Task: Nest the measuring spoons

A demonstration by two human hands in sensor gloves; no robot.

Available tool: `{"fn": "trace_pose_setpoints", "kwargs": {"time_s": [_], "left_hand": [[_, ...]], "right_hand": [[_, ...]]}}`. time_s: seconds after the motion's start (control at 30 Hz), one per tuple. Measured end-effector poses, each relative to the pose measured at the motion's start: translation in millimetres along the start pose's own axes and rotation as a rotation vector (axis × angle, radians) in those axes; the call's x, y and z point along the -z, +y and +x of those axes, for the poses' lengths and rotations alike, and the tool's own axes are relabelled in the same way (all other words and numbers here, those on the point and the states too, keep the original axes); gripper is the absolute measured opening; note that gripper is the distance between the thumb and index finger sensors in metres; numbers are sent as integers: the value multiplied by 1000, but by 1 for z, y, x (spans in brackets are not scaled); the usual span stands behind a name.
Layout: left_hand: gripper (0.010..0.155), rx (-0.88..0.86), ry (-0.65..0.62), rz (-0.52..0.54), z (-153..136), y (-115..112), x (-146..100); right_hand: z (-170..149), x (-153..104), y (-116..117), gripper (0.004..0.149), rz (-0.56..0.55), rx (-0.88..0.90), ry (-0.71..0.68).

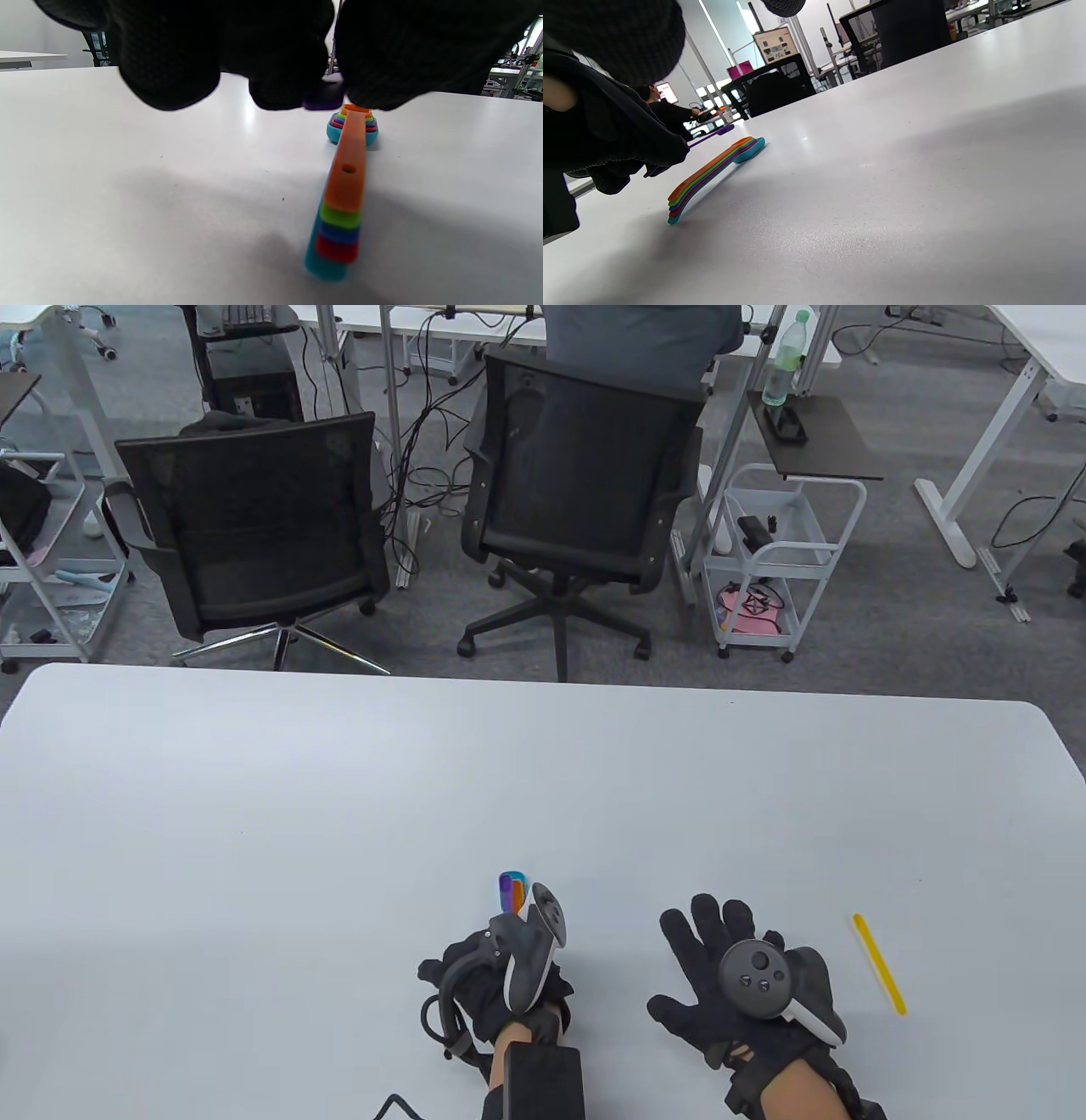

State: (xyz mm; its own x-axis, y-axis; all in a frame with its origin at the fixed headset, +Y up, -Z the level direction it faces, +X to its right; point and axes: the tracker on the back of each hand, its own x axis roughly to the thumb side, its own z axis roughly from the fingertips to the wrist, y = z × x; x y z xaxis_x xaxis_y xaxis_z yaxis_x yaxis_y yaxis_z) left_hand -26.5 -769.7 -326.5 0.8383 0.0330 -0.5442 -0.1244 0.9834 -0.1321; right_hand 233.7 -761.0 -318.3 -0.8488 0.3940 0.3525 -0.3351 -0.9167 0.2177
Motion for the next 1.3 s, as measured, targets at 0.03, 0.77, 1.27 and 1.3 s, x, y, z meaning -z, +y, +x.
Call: {"fn": "trace_pose_setpoints", "kwargs": {"time_s": [0.03, 0.77, 1.27, 1.3], "left_hand": [[59, 0, 1, 0, 1, -1, 0], [58, 0, 0, -17, 4, -1, -3], [58, 3, -4, -18, 5, -2, -3], [58, 3, -3, -18, 5, -3, -4]], "right_hand": [[0, 0, 0, 96, 0, 0, 0], [-1, 0, -2, 96, -2, 13, -1], [-2, 0, -4, 96, -1, 22, 2], [-2, 0, -4, 96, -1, 23, 1]]}}
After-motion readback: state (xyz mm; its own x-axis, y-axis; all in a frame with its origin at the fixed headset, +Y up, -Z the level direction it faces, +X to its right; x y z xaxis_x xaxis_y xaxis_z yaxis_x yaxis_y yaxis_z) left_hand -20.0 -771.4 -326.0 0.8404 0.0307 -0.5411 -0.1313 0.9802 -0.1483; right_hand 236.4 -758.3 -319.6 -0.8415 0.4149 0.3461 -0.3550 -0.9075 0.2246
